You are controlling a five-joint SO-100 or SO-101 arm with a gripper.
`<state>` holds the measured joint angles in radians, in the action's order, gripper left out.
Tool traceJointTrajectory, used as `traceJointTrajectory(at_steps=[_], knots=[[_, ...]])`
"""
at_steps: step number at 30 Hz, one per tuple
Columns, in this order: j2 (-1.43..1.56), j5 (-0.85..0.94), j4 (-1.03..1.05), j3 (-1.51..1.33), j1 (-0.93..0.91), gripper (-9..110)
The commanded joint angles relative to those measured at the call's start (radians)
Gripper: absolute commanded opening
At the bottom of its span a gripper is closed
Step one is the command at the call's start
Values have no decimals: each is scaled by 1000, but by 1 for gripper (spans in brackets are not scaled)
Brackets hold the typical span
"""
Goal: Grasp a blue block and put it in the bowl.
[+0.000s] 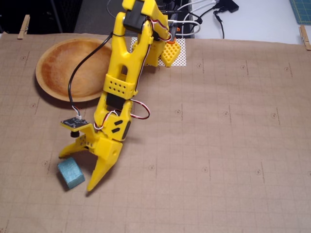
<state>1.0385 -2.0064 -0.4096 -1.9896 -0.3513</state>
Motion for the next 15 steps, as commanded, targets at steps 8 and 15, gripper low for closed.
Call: traceJointTrajectory(at_steps=[8,15], knots=[[18,-3,-15,8,-67,53],[9,2,-15,14,-77,53]])
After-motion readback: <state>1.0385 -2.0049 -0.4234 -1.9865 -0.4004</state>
